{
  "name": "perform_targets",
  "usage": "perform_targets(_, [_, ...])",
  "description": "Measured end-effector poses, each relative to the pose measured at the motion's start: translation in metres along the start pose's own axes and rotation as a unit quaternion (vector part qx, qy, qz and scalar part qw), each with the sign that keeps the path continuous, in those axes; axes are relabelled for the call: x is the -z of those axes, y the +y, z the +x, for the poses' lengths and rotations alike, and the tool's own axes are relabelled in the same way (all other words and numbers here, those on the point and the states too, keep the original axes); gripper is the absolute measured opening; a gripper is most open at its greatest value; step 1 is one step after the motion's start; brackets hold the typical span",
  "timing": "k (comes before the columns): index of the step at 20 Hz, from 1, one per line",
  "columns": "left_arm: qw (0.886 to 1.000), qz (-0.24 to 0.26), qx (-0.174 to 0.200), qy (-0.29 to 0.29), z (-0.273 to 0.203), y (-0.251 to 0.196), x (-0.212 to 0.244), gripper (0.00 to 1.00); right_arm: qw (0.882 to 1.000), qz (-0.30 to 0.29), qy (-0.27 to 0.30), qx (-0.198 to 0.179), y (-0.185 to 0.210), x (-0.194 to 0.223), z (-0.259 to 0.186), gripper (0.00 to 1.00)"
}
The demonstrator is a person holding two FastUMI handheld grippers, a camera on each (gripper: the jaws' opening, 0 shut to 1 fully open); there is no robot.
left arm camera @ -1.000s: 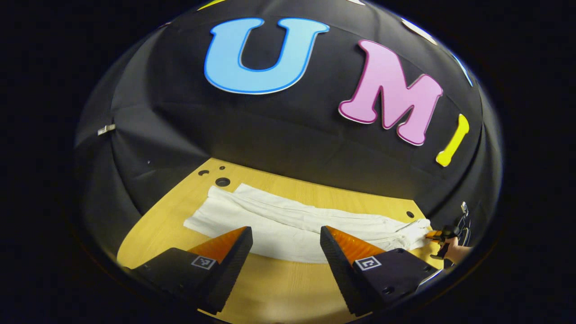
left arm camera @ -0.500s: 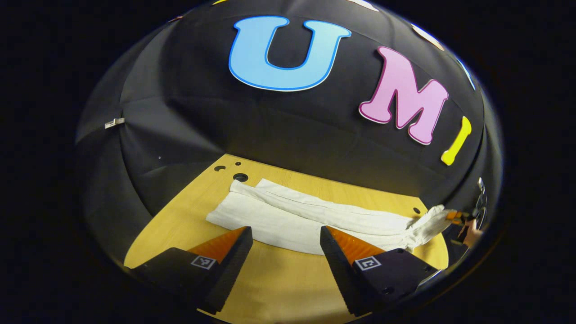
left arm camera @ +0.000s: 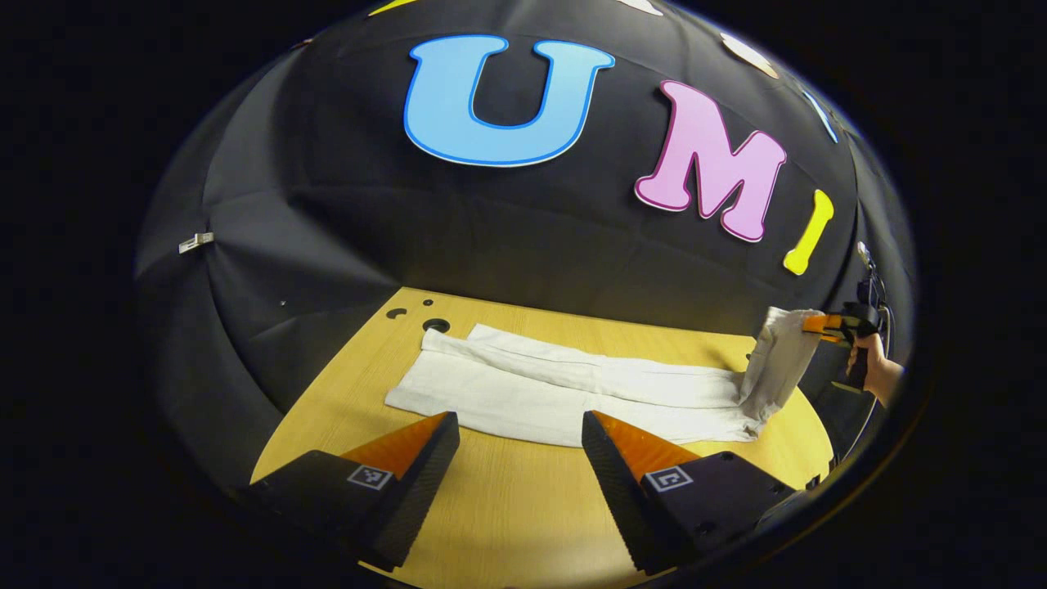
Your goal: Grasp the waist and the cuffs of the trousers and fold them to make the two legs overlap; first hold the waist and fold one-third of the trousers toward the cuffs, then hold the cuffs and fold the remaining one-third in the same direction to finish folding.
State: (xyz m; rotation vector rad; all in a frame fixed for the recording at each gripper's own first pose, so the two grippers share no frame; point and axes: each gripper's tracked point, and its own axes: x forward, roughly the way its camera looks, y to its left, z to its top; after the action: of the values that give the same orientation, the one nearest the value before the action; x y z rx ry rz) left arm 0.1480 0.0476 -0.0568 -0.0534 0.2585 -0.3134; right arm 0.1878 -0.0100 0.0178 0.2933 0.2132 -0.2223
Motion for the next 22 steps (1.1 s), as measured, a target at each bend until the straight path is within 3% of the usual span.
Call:
perform_targets(1, [1.000, -0.011, -0.008, 0.007, -0.008, 0.013, 0.009, 0.96, 1.000, 0.004, 0.004, -0.019, 0.028, 0.009, -0.005, 0.12])
perform_targets(6, [0.999, -0.019, -0.027, 0.005, -0.015, 0.039, 0.015, 0.96, 0.997, 0.000, 0.022, -0.072, 0.079, 0.049, -0.005, 0.12])
perform_targets(11, [0.998, -0.026, -0.065, 0.003, 0.017, 0.075, 0.028, 0.96, 0.990, -0.021, 0.058, -0.127, 0.138, 0.117, -0.005, 0.12])
perform_targets(14, [0.996, -0.037, -0.083, -0.009, 0.053, 0.101, 0.027, 0.96, 0.986, -0.030, 0.085, -0.141, 0.156, 0.155, -0.005, 0.19])
perform_targets(15, [0.994, -0.043, -0.096, -0.007, 0.068, 0.112, 0.030, 0.92, 0.984, -0.042, 0.093, -0.146, 0.163, 0.172, -0.006, 0.23])
perform_targets(17, [0.993, -0.047, -0.108, 0.006, 0.097, 0.123, 0.035, 0.96, 0.981, -0.051, 0.105, -0.154, 0.172, 0.192, -0.010, 0.34])
perform_targets(19, [0.993, -0.051, -0.104, 0.007, 0.115, 0.123, 0.035, 0.96, 0.979, -0.058, 0.115, -0.158, 0.176, 0.205, -0.011, 0.25])
perform_targets(20, [0.994, -0.052, -0.101, 0.007, 0.123, 0.123, 0.035, 0.96, 0.978, -0.060, 0.118, -0.159, 0.177, 0.209, -0.012, 0.34])
perform_targets(22, [0.993, -0.059, -0.097, 0.014, 0.141, 0.122, 0.034, 0.96, 0.977, -0.060, 0.123, -0.165, 0.182, 0.215, -0.015, 0.38])
